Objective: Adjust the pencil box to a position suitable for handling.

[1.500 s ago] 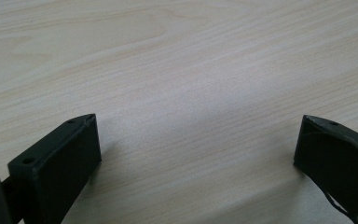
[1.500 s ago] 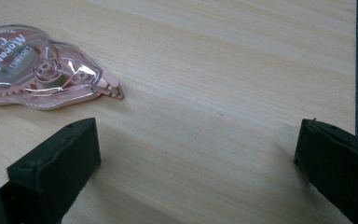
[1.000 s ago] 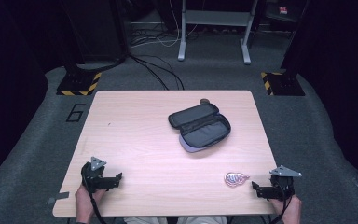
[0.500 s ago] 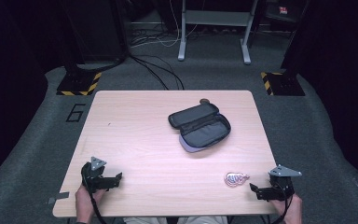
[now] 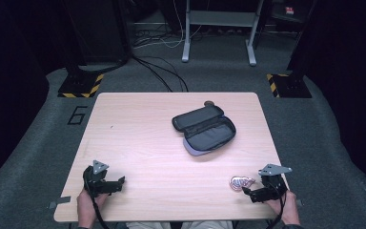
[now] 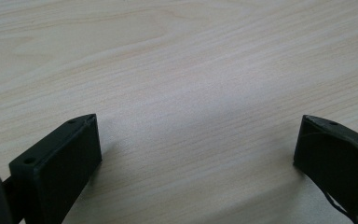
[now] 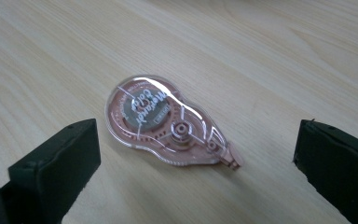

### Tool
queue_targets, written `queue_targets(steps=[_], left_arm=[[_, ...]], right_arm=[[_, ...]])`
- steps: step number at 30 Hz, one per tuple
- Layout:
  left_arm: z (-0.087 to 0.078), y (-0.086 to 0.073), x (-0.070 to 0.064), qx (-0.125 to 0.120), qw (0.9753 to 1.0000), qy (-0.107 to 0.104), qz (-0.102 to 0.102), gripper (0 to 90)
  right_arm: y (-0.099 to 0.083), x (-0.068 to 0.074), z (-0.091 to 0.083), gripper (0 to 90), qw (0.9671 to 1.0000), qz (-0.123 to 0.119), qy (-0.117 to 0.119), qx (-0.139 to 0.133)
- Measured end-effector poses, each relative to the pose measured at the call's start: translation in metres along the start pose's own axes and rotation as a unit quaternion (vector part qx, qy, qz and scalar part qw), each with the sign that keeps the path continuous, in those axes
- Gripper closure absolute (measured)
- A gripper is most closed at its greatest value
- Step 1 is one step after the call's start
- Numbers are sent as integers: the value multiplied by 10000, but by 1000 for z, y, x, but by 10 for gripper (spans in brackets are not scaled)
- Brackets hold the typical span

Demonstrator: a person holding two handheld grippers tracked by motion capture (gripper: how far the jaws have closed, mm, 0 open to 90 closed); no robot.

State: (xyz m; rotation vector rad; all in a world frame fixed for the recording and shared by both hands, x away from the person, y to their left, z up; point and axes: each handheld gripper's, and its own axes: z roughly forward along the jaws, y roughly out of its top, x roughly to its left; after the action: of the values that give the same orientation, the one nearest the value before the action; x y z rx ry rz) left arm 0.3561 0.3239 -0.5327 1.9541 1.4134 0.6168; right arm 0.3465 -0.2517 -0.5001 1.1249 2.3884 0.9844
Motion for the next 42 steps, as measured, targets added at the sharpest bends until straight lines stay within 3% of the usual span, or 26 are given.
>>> queue_targets(steps=[11, 12, 20, 42], left_arm=[[0, 0, 0, 41, 10000, -22, 8, 5], [-1, 0, 0, 43, 10000, -20, 7, 5], [0, 0, 0, 43, 10000, -17, 8, 5], [0, 0, 1, 49, 10000, -17, 12, 5]], right_arm=[[6, 8, 14, 29, 9996, -166, 220, 61], [7, 9, 15, 33, 9994, -141, 270, 158], [8, 14, 23, 128, 9987, -297, 353, 208], [4, 17, 22, 300, 9993, -114, 235, 249]])
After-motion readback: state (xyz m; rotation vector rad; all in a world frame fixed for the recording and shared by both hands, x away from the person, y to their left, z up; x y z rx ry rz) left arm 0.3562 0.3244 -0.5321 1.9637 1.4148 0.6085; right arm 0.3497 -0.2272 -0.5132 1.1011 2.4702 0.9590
